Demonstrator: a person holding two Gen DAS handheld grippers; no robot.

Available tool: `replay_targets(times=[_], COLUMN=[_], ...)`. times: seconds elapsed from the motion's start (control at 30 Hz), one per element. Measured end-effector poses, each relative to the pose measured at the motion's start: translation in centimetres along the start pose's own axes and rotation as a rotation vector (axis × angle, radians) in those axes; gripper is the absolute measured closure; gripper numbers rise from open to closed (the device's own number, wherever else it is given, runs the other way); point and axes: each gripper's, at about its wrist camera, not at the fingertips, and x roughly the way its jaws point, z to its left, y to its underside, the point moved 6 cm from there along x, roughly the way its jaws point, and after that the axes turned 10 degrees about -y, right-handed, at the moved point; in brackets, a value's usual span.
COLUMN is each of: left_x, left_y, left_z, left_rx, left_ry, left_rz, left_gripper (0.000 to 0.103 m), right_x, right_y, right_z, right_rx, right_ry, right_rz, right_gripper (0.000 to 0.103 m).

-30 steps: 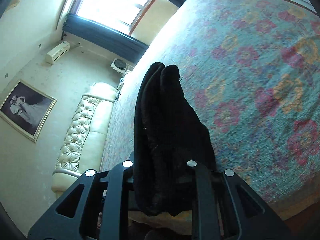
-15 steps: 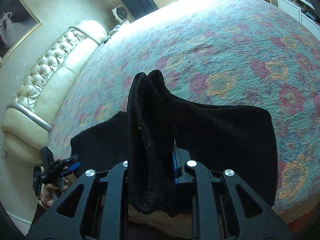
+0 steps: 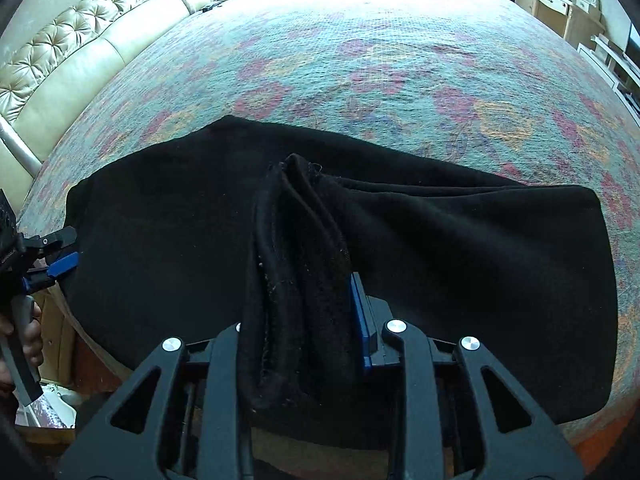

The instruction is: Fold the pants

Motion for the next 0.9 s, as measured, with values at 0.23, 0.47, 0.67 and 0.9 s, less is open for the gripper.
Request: replay_targets(times=[0.23, 0.47, 0.67, 0.9], left_x=[0.0, -0.1, 0.0, 0.1], left_y=[0.3, 0.6, 0.6, 1.0], left_z=[0.2, 0.3, 0.2, 0.1], left_rx=[0.0, 0.011, 0.009, 0.013], left_ry=[-0.001, -0.005, 0.005, -0.006], left_rz=[-0.001, -0.002, -0.002, -0.003], left_gripper=[0.01, 0.01, 0.01, 0.01], right_x=[0.8, 1.1, -4.1, -12.4], right_y=[0.8, 0.8, -0.7, -3.2], right_z=[3.3, 6.9, 5.6, -12.1], right_rx=[0.031, 0.069, 0.087, 0.311], right_ry=[-0.165, -0.392, -0.529, -0.35], right_rz=[0.005, 0.013, -0.08, -0.317], right_gripper=[0.048, 0.033, 0.033, 0.031])
